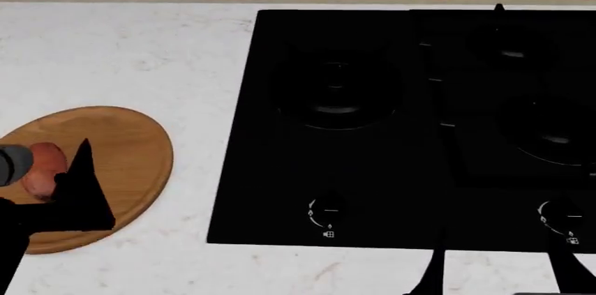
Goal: Pick the sweet potato from the plate and place it in the pan.
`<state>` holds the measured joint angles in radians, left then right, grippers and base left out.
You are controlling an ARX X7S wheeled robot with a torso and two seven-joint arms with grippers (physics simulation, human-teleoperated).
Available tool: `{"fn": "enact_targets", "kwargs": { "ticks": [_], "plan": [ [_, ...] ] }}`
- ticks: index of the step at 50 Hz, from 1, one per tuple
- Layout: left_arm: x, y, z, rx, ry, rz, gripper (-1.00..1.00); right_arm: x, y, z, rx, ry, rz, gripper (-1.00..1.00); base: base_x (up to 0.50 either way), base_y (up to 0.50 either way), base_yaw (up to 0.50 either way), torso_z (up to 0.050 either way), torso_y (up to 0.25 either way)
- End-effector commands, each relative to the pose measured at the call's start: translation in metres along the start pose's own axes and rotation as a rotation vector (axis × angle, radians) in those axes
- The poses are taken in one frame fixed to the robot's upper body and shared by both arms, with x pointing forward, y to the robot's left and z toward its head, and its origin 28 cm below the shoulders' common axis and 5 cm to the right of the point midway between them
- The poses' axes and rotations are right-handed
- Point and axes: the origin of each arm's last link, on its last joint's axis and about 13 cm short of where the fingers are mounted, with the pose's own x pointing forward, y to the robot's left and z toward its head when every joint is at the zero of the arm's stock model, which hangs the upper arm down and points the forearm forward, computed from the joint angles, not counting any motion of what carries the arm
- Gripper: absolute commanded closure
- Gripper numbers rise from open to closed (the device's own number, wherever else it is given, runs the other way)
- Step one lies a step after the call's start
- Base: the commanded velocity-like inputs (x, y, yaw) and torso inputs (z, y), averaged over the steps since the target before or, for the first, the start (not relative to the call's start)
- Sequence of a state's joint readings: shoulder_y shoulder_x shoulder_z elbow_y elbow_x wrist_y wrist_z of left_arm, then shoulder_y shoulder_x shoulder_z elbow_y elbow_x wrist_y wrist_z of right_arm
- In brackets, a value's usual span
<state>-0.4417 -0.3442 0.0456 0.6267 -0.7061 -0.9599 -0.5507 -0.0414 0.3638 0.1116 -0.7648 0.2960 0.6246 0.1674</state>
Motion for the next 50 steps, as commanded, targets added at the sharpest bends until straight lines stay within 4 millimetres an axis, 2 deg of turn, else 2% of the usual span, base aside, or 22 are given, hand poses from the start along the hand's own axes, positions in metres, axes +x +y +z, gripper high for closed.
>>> {"fn": "enact_targets", "kwargs": {
  "ticks": [1,7,18,31,39,50],
  "plan": [
    [0.025,-0.008,-0.008,-0.012,0.067,0.055,-1.0,-0.004,0.002,-0.003,0.011,0.005,-0.005,-1.0,0.0,0.0,0.0,0.0,0.0],
    [0.034,-0.007,-0.013,0.001,0.079,0.101,-1.0,-0.005,0.001,-0.003,0.012,0.006,-0.008,-1.0,0.0,0.0,0.0,0.0,0.0],
    [0.035,0.0,-0.018,0.022,0.098,0.232,-1.0,-0.006,0.0,-0.003,0.019,0.006,-0.008,-1.0,0.0,0.0,0.0,0.0,0.0],
    [0.048,-0.002,-0.03,0.056,0.142,0.241,-1.0,-0.012,-0.003,-0.004,0.028,0.01,-0.015,-1.0,0.0,0.0,0.0,0.0,0.0],
    [0.059,0.002,-0.029,0.074,0.138,0.271,-1.0,-0.015,-0.003,-0.003,0.03,0.013,-0.018,-1.0,0.0,0.0,0.0,0.0,0.0],
    [0.064,0.001,-0.039,0.095,0.163,0.263,-1.0,-0.018,-0.004,0.0,0.035,0.008,-0.017,-1.0,0.0,0.0,0.0,0.0,0.0]
  ]
}}
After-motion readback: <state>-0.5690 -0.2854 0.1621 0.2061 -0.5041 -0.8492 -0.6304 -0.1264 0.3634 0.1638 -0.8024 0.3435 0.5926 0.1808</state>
